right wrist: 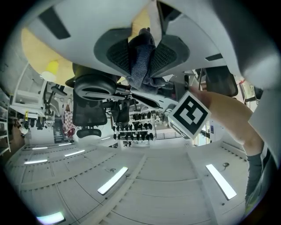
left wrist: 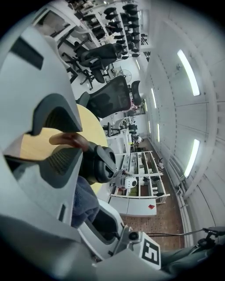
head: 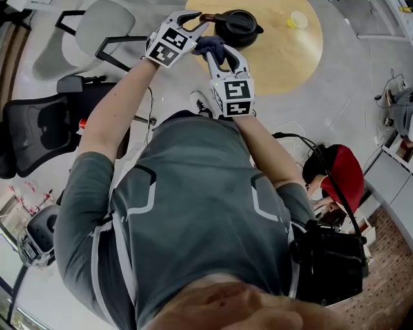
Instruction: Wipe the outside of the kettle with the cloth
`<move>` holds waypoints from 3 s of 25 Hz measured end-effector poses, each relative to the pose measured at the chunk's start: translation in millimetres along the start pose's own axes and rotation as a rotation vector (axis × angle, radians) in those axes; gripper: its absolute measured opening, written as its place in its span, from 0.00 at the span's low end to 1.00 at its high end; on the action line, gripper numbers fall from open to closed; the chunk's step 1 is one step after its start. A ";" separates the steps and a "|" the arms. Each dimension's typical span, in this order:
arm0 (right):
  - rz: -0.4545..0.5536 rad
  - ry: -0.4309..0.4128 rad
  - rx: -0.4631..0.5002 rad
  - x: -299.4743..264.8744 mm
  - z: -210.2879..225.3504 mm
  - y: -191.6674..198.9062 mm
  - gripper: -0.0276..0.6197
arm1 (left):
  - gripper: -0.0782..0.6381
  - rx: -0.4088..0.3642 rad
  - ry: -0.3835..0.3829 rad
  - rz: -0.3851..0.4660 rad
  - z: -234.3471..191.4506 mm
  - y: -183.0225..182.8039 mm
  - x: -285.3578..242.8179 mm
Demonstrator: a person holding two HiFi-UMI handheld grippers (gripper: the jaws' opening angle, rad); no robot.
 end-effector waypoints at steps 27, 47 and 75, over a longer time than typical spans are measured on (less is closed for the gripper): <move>-0.030 0.171 0.115 -38.6 15.1 22.6 0.25 | 0.30 -0.158 0.022 -0.082 4.5 -1.3 -11.1; -0.033 0.051 0.113 8.0 43.5 36.6 0.25 | 0.31 -0.090 -0.057 -0.083 4.6 -2.9 -11.7; -0.100 -0.104 0.093 32.3 129.6 47.8 0.25 | 0.31 -0.016 -0.192 -0.151 5.5 -0.2 -10.6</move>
Point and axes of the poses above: the fingertips, and each gripper's own axes: x backward along the fingers, z to its right, y out of its underside, the point moved 2 cm from there along x, backward along the fingers, and after that the axes turned 1 degree about z, right-handed, at the moved point
